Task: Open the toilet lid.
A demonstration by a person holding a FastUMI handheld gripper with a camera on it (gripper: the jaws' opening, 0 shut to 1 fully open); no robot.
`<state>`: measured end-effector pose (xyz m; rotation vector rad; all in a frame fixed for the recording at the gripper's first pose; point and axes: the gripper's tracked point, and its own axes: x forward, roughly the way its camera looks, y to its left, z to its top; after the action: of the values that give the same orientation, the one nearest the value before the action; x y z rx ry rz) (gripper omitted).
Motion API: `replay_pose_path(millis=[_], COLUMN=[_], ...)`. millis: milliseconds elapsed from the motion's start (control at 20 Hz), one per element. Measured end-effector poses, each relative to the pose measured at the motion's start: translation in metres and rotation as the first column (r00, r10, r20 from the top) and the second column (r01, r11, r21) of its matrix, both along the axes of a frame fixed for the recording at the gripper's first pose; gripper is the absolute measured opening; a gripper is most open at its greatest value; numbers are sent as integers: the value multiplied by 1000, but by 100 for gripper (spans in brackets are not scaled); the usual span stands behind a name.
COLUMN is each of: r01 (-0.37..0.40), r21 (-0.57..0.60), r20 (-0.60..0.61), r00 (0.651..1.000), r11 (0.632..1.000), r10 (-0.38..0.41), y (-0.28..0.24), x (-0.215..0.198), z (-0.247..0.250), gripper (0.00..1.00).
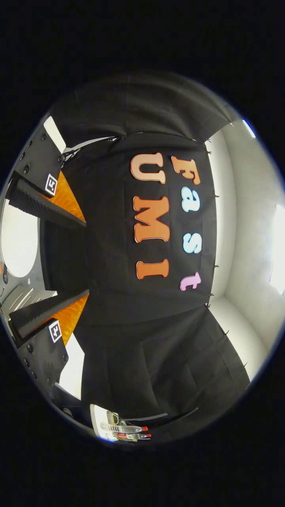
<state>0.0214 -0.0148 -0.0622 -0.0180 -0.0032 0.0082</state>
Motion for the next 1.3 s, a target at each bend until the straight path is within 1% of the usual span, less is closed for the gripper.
replay_pose_path(millis=[250, 450, 600, 700, 850, 1000, 1150, 1300], r01=[-15, 0, 41, 78, 122, 172, 230, 286], r21=[32, 127, 194, 212, 244, 308, 379, 417], r20=[-32, -60, -103, -131, -148, -196, -264, -356], r00=[999, 998, 994, 990, 985, 974, 955, 925], r11=[999, 992, 980, 974, 962, 936, 896, 863], r10=[16, 7, -21, -51, -88, -114, -133, -135], y=[-10, -34, -58, -74, -94, -114, -130, -137], x=[11, 15, 15, 15, 10, 8, 1, -13], z=[-62, -114, -155, -184, -213, -249, -291, -344], gripper=[98, 98, 98, 98, 98, 98, 98, 99])
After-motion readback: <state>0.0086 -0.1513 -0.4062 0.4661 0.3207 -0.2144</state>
